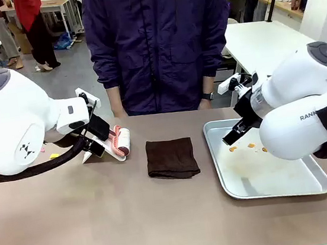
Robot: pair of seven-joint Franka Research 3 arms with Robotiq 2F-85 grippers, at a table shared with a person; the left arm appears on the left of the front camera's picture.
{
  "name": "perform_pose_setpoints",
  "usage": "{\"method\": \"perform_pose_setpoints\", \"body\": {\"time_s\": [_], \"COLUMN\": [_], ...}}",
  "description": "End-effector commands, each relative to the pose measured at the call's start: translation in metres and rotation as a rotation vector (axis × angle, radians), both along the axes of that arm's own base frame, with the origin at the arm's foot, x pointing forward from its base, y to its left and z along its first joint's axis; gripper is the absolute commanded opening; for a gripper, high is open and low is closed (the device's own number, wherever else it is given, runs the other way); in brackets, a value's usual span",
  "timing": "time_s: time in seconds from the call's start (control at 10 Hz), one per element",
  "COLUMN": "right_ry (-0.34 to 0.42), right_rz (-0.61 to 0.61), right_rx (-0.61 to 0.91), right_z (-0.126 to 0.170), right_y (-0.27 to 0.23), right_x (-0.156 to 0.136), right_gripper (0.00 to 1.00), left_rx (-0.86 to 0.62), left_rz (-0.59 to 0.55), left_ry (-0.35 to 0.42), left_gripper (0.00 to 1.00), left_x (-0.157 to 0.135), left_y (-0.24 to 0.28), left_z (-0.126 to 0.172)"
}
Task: Clean the surface of the table.
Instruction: Hold the Lint Roller with your left hand and the towel with your right hand.
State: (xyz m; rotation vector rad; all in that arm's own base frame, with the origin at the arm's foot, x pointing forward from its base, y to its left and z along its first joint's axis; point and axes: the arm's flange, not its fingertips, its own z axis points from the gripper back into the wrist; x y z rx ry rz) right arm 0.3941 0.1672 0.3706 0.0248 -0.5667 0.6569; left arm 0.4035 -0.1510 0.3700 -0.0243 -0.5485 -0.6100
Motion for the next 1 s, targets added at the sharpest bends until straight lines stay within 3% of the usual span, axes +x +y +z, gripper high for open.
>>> {"method": "perform_pose_setpoints", "body": {"time_s": [0.0, 0.9], "right_ry": [0.000, 0.000], "right_rz": [0.000, 0.000], "right_rx": [0.000, 0.000], "right_z": [0.0000, 0.0000], "right_y": [0.0000, 0.0000], "right_x": [0.0000, 0.0000], "right_gripper": [1.00, 1.00], "left_rx": [0.000, 0.000], "left_rz": [0.000, 0.000], "left_ry": [0.000, 0.000], "left_gripper": [1.00, 1.00], "left_x": [0.0000, 0.0000], "left_y": [0.0000, 0.0000], "left_z": [0.0001, 0.0001]}}
